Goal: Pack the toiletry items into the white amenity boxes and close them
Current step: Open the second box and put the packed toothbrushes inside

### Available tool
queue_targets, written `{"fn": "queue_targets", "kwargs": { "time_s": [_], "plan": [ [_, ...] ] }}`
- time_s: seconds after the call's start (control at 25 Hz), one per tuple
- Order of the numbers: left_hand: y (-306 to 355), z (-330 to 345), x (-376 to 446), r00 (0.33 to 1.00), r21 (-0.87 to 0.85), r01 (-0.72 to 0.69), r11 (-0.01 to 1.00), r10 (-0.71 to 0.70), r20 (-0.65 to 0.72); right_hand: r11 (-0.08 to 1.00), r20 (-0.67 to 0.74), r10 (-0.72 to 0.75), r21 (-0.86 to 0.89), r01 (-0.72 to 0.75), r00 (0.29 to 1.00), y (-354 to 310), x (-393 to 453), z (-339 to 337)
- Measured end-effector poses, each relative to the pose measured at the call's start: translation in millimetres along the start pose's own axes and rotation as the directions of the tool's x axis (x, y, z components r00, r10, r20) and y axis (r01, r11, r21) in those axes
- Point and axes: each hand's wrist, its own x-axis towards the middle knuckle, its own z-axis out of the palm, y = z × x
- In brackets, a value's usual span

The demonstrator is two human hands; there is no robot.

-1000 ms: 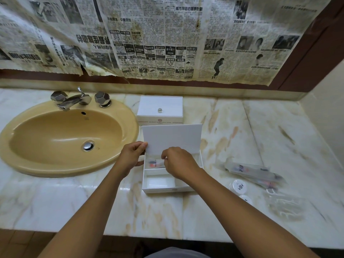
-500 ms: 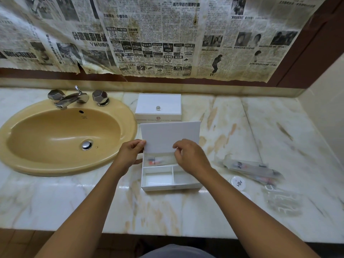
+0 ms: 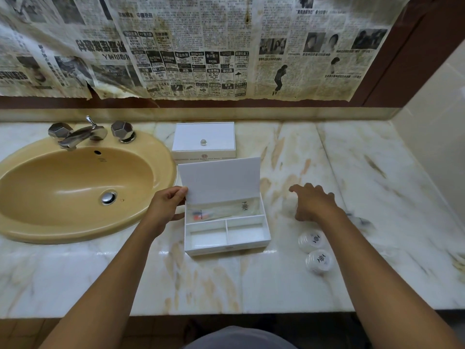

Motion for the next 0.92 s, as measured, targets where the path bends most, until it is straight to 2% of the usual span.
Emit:
{"fn": "queue_targets", "kwargs": {
  "time_s": [0.12,0.24,0.4,0.92],
  "plan": [
    [-1,0,0,1.000,0.002,-0.001,1.000,0.001,-0.002,0.997,0.055,0.071,-0.046,-0.069,0.996,8,5,14],
    [-2,-1,1,1.000,0.000,0.002,1.000,-0.002,0.001,0.997,-0.001,0.072,-0.020,-0.072,0.997,9,7,28],
    [-3,-2,2,1.000,-0.009,0.008,1.000,-0.008,-0.005,1.000,-0.131,0.016,0.016,-0.014,0.991,8,10,34],
    [-5,-2,3,1.000,-0.016,0.003,1.000,-0.003,0.001,0.967,-0.232,-0.200,0.110,0.230,0.952,-41,12,43]
  ]
}}
